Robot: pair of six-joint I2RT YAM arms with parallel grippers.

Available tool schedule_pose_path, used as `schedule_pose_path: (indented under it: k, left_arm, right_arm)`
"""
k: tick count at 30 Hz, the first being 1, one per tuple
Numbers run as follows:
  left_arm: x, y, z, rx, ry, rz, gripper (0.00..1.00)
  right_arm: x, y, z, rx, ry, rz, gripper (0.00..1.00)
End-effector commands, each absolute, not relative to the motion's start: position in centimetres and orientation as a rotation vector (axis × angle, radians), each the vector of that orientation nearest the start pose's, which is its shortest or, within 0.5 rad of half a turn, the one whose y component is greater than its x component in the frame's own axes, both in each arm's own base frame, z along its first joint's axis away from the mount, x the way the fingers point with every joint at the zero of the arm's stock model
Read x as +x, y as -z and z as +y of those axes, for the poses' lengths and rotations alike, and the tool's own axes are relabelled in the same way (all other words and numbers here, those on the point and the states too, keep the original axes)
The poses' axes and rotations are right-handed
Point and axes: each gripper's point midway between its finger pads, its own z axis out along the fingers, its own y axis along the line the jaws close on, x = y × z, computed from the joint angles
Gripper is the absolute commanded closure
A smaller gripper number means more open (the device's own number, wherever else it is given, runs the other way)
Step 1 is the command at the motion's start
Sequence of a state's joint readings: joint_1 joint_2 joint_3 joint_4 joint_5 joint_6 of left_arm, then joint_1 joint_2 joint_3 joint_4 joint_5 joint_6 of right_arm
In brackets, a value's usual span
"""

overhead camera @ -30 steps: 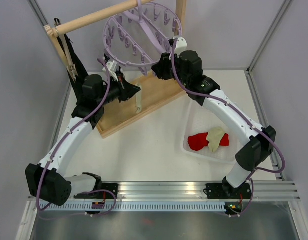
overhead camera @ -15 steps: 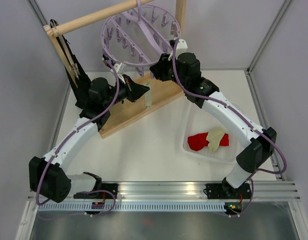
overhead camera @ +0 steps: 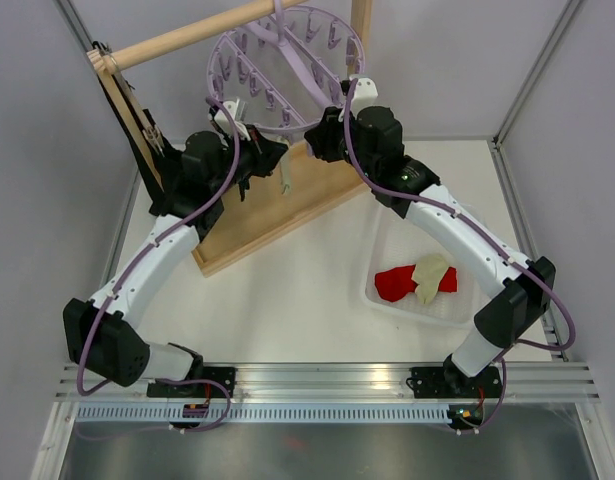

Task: Clip the socks to the hanger
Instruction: Open the clamp at the hanger.

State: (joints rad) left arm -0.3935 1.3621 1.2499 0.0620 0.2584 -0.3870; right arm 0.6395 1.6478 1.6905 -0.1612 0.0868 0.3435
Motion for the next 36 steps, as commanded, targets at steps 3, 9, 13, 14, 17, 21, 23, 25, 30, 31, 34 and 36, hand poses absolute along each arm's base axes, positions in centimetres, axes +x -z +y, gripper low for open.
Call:
schedule_pose_path:
  k: [3,9,13,14,17,21,23,25,30,31,34,36]
  left_arm:
    - [42.4,-37.5,-21.4,0.162,0.641,1.636,0.98]
    - [43.6,-38.7,-21.3,0.165,0.581,1.607,0.98]
    - [43.6,-38.8,-21.5,0.181,0.542,1.599,0.98]
    - [43.7,-38.8,-21.4,0.182,0.522,1.596,0.98]
    - [43.5,-38.9,-21.7,0.203,0.503,1.588,0.98]
    - [43.8,-39.0,-21.5,0.201,0.465,1.577,0.98]
    - [43.8,-39.2,-21.5,0.205,0.458,1.568,0.98]
    - [43.7,-39.5,-21.6,0.209,0.457,1.561,0.98]
    - [43.7,-39.9,-21.6,0.220,0.453,1.552,0.98]
    - [43.7,-40.0,-21.6,0.221,0.453,1.550,0.98]
    - [43.8,-40.4,-21.7,0.233,0.447,1.543,0.98]
    - [43.8,-40.4,-21.7,0.237,0.445,1.547,0.98]
  right_arm:
    - [41.7,-40.0,30.6,-0.208,-0.632,1.668,1.00]
    - [41.9,-40.5,30.5,-0.227,-0.610,1.658,0.91]
    - [42.1,-40.7,30.4,-0.237,-0.590,1.648,0.86]
    - [42.1,-40.7,30.3,-0.241,-0.586,1.644,0.85]
    - [42.3,-41.0,30.2,-0.243,-0.574,1.632,0.80]
    - [42.4,-41.4,30.1,-0.247,-0.562,1.615,0.72]
    - [42.4,-41.6,30.0,-0.252,-0.552,1.606,0.68]
    - [42.5,-41.8,30.0,-0.251,-0.547,1.600,0.66]
    - [42.9,-41.9,29.9,-0.259,-0.527,1.582,0.63]
    - [42.9,-41.8,29.9,-0.265,-0.522,1.579,0.61]
    - [43.0,-42.0,29.9,-0.274,-0.515,1.559,0.56]
    - [43.1,-42.2,29.9,-0.277,-0.512,1.548,0.53]
